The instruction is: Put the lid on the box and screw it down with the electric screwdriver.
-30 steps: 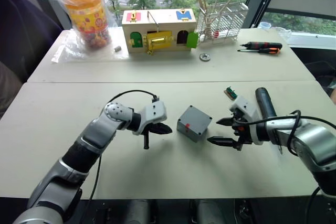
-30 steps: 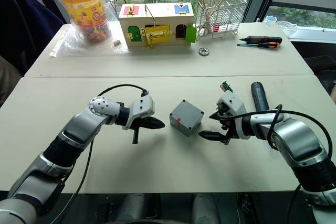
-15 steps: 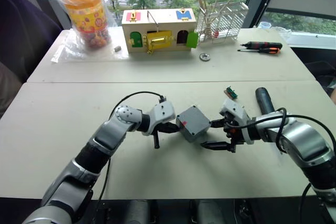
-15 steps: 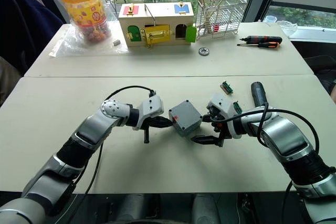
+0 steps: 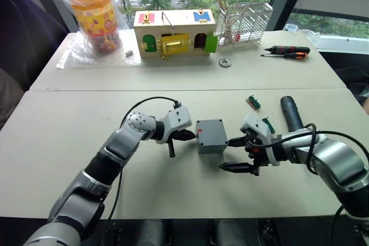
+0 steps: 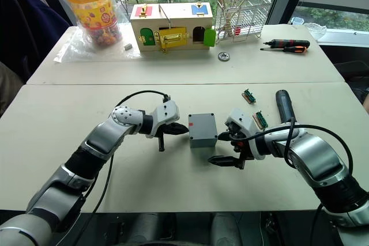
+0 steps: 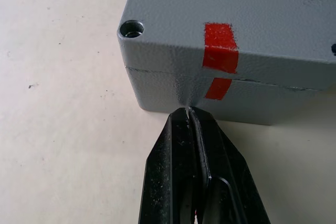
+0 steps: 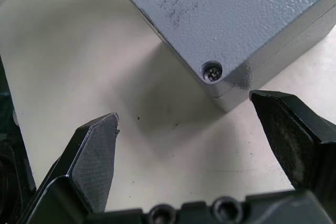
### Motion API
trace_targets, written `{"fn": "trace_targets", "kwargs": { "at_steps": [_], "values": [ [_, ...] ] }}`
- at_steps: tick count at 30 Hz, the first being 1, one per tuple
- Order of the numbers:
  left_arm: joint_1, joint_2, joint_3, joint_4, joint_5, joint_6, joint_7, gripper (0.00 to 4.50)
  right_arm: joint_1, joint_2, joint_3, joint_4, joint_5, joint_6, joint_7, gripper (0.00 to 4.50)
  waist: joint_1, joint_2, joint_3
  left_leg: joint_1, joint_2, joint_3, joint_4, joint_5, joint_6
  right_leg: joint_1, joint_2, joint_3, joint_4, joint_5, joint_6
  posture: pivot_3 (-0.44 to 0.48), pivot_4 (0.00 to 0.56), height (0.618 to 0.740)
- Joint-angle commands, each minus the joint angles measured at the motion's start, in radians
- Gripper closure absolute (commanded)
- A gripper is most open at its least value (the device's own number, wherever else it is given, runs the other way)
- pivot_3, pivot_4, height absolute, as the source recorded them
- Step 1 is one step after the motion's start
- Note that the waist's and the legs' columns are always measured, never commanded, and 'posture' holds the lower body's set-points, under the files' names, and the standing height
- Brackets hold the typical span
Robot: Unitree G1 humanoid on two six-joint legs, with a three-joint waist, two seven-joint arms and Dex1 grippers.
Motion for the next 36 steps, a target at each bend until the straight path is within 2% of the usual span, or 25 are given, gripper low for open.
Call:
{"fn": "trace_targets", "kwargs": {
  "at_steps": [1, 3, 5, 7, 10, 13, 16, 35, 36],
  "values": [
    [-0.003, 0.035, 0.042, -0.063, -0.021, 0.003, -0.017, 4.5, 0.016, -0.043, -0.165, -0.003, 0.037, 0.032, -0.025, 0.18, -0.001, 0.0, 0.0, 0.0, 0.0, 0.0, 0.0, 0.0, 0.0, 0.0, 0.0, 0.0, 0.0, 0.0, 0.0, 0.0, 0.15, 0.708],
    [-0.009, 0.034, 0.115, -0.083, -0.086, 0.043, -0.01, 4.5, 0.019, -0.02, -0.322, 0.052, 0.065, 0.066, -0.088, 0.18, -0.002, 0.0, 0.0, 0.0, 0.0, 0.0, 0.0, 0.0, 0.0, 0.0, 0.0, 0.0, 0.0, 0.0, 0.0, 0.0, 0.15, 0.708],
    [-0.016, 0.019, 0.179, -0.105, -0.157, 0.09, -0.007, 4.5, 0.018, 0.017, -0.417, 0.108, 0.055, 0.057, -0.164, 0.18, -0.001, 0.0, 0.0, 0.0, 0.001, 0.0, 0.0, 0.0, 0.0, 0.0, 0.0, 0.0, 0.0, 0.0, 0.0, 0.0, 0.15, 0.708],
    [-0.018, 0.004, 0.207, -0.118, -0.195, 0.111, -0.001, 4.5, 0.019, 0.062, -0.443, 0.159, 0.033, 0.023, -0.221, 0.18, -0.001, -0.001, 0.0, 0.0, 0.0, 0.0, 0.0, 0.0, 0.0, 0.0, 0.0, 0.0, 0.0, 0.0, 0.0, 0.0, 0.15, 0.708],
    [-0.024, -0.021, 0.211, -0.118, -0.21, 0.116, 0.015, 4.5, 0.016, 0.125, -0.414, 0.242, -0.041, -0.062, -0.306, 0.18, -0.003, -0.001, 0.0, 0.001, 0.0, 0.001, 0.0, 0.0, 0.0, 0.001, 0.0, 0.0, 0.0, 0.0, 0.0, 0.0, 0.15, 0.708],
    [-0.027, -0.035, 0.197, -0.112, -0.203, 0.105, 0.025, 4.5, 0.005, 0.175, -0.389, 0.316, -0.099, -0.144, -0.361, 0.88, -0.004, 0.0, 0.0, 0.001, 0.0, 0.003, 0.0, 0.0, 0.0, 0.0, 0.0, 0.0, 0.0, 0.0, 0.0, 0.0, 0.15, 0.708],
    [-0.026, -0.041, 0.195, -0.117, -0.205, 0.105, 0.032, 4.5, -0.01, 0.205, -0.392, 0.358, -0.119, -0.192, -0.39, 1.97, -0.003, 0.0, 0.0, 0.001, 0.0, 0.004, -0.001, 0.0, 0.0, 0.0, 0.0, 0.0, 0.0, 0.0, 0.0, 0.0, 0.15, 0.708],
    [0.0, -0.039, 0.176, -0.121, -0.196, 0.086, 0.036, 4.5, 0.006, 0.234, -0.371, 0.376, -0.126, -0.213, -0.393, 1.97, -0.004, 0.0, 0.0, 0.001, 0.0, 0.004, -0.001, 0.0, -0.001, 0.0, 0.001, 0.0, 0.0, 0.0, 0.0, 0.0, 0.15, 0.708],
    [0.0, -0.039, 0.175, -0.121, -0.196, 0.085, 0.036, 4.5, 0.006, 0.234, -0.37, 0.376, -0.125, -0.214, -0.393, 2.21, -0.004, 0.0, 0.0, 0.001, 0.0, 0.004, -0.001, 0.0, -0.001, 0.0, 0.001, 0.0, 0.0, 0.0, 0.0, 0.0, 0.15, 0.708]
  ]
}}
